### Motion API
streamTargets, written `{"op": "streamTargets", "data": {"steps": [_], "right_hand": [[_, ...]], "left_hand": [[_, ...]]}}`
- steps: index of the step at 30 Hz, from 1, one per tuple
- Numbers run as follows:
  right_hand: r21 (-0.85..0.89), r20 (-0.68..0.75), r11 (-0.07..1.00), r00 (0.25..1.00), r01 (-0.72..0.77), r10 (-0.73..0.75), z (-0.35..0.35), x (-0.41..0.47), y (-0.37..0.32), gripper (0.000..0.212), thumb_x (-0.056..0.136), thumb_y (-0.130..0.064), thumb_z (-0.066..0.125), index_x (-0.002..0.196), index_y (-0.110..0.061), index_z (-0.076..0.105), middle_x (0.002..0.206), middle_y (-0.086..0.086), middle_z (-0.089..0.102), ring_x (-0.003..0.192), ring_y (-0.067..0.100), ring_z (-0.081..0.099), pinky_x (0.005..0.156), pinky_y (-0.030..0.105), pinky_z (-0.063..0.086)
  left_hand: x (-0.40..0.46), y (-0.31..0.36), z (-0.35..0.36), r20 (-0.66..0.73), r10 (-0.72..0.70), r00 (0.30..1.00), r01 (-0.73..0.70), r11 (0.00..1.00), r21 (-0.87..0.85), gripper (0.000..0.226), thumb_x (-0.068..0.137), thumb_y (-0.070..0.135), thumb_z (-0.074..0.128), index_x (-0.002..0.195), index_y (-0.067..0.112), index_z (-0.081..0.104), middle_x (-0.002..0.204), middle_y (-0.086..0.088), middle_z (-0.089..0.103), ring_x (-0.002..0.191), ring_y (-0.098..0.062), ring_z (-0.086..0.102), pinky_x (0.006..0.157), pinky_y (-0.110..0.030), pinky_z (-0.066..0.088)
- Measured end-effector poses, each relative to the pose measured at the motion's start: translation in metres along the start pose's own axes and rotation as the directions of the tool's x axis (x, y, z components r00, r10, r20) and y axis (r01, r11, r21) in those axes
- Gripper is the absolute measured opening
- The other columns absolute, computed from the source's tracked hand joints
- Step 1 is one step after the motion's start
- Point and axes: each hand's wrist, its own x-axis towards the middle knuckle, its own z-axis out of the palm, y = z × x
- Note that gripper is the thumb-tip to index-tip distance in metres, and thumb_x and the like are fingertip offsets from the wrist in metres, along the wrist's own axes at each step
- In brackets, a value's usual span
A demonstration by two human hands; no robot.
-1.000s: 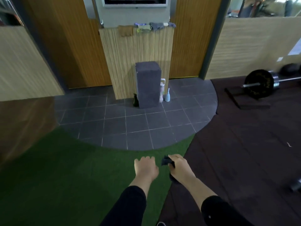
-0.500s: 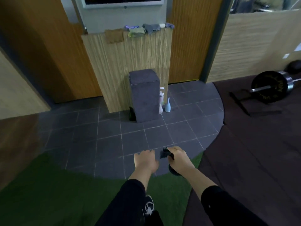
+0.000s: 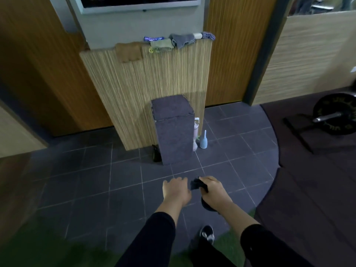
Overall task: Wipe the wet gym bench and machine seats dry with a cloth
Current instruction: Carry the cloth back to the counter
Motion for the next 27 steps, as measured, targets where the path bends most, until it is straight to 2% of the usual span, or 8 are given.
{"op": "streamTargets", "data": {"steps": [5, 10, 14, 22, 27], "right_hand": [[-0.023, 0.029, 0.996, 0.996, 0.081, -0.081, -0.031, 0.115, 0.008, 0.044, 0.091, -0.008, 0.047, 0.135, -0.006, 0.048, 0.135, 0.009, 0.048, 0.121, 0.028, 0.047, 0.104, 0.030, 0.037], [0.009, 0.019, 0.993, 0.993, 0.114, -0.114, -0.074, 0.213, 0.008, 0.041, 0.092, -0.009, 0.048, 0.133, -0.007, 0.050, 0.132, 0.009, 0.050, 0.121, 0.027, 0.047, 0.101, 0.024, 0.034], [0.019, 0.060, 0.985, 0.983, 0.172, -0.172, -0.099, 0.273, 0.006, 0.040, 0.091, -0.007, 0.049, 0.132, -0.006, 0.051, 0.131, 0.012, 0.051, 0.121, 0.029, 0.048, 0.102, 0.028, 0.035], [0.002, 0.184, 0.989, 0.972, 0.150, -0.148, -0.115, 0.377, 0.003, 0.039, 0.093, -0.010, 0.047, 0.131, -0.006, 0.050, 0.129, 0.014, 0.052, 0.119, 0.031, 0.048, 0.100, 0.030, 0.037], [-0.026, 0.205, 0.993, 0.973, 0.115, -0.108, -0.121, 0.460, -0.015, 0.029, 0.093, -0.013, 0.049, 0.121, -0.007, 0.048, 0.114, 0.014, 0.058, 0.106, 0.032, 0.055, 0.079, 0.031, 0.040]], "left_hand": [[0.103, -0.007, -0.042, -0.027, -0.048, 0.998, 0.048, 0.999, -0.016, 0.044, 0.101, 0.034, 0.039, 0.142, 0.021, 0.040, 0.141, -0.001, 0.047, 0.128, -0.024, 0.045, 0.102, -0.043, 0.032], [0.182, -0.011, -0.088, -0.053, -0.094, 0.994, 0.092, 0.995, -0.029, 0.026, 0.098, 0.028, 0.043, 0.121, 0.021, 0.053, 0.124, -0.001, 0.057, 0.113, -0.024, 0.052, 0.085, -0.037, 0.033], [0.231, -0.008, -0.119, -0.115, -0.131, 0.985, 0.121, 0.988, -0.094, 0.022, 0.093, 0.020, 0.046, 0.113, 0.021, 0.056, 0.119, -0.001, 0.059, 0.110, -0.024, 0.053, 0.081, -0.034, 0.033], [0.327, -0.023, -0.150, -0.153, -0.094, 0.984, 0.078, 0.991, -0.112, 0.046, 0.095, 0.034, 0.050, 0.140, 0.026, 0.041, 0.142, 0.002, 0.047, 0.130, -0.023, 0.042, 0.097, -0.041, 0.037], [0.404, -0.056, -0.180, -0.175, -0.035, 0.984, 0.016, 0.994, -0.112, 0.046, 0.095, 0.036, 0.052, 0.139, 0.027, 0.043, 0.139, 0.003, 0.051, 0.127, -0.022, 0.046, 0.100, -0.040, 0.035]]}}
